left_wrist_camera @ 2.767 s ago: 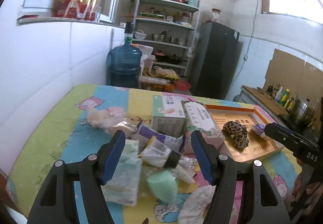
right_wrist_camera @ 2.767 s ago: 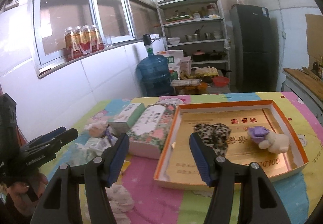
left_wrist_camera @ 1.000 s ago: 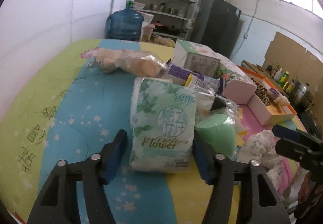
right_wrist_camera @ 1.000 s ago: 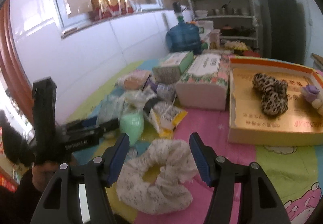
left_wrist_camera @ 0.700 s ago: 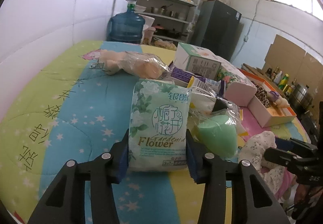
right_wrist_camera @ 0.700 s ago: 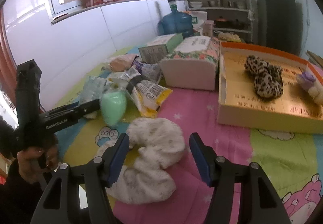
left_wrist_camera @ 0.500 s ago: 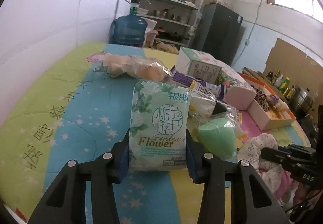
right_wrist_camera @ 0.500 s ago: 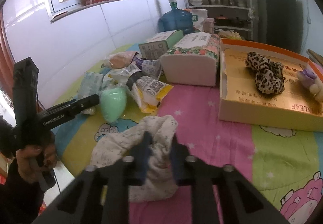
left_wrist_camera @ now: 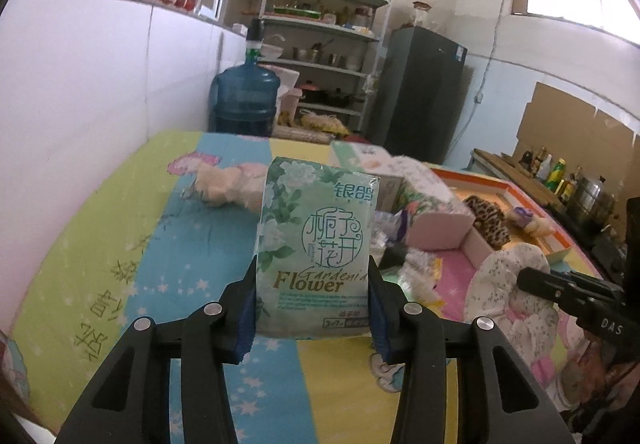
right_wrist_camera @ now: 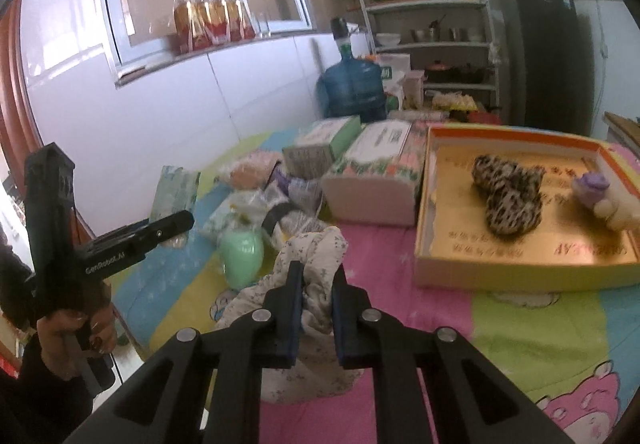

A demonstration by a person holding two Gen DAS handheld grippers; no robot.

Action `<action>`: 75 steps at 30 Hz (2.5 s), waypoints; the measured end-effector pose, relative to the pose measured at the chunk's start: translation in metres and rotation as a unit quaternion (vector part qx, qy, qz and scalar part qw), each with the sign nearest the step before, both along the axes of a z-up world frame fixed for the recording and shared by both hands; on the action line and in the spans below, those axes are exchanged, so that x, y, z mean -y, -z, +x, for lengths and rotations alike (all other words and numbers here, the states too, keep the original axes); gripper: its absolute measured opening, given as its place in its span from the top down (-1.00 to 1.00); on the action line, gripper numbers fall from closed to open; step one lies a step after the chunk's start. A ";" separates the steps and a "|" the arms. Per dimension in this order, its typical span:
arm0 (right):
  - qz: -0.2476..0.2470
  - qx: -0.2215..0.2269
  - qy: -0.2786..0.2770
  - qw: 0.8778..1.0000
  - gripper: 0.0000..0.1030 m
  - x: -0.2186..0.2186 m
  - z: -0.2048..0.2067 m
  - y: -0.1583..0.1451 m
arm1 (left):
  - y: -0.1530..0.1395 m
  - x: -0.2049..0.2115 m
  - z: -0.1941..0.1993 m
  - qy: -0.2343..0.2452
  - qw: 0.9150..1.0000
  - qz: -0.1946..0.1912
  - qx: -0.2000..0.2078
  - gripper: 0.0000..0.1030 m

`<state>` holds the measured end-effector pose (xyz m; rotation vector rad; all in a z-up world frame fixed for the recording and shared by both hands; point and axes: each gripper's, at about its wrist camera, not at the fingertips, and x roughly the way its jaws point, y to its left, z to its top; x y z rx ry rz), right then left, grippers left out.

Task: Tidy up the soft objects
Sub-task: 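Carry tissue pack and white scrunchie into the box with both tools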

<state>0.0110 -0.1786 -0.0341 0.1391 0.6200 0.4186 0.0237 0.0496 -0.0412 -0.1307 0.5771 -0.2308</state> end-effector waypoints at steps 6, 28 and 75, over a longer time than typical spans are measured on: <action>0.007 0.021 0.020 1.000 0.75 0.019 -0.002 -0.011 | -0.019 0.022 0.002 0.012 1.000 -0.003 0.009 0.09; 0.063 0.071 0.099 0.991 0.75 0.120 -0.012 -0.027 | -0.056 0.157 0.023 0.094 0.995 -0.007 0.031 0.09; 0.097 0.081 0.224 0.966 0.74 0.268 0.068 -0.011 | 0.006 0.329 0.107 0.142 0.989 0.003 -0.050 0.09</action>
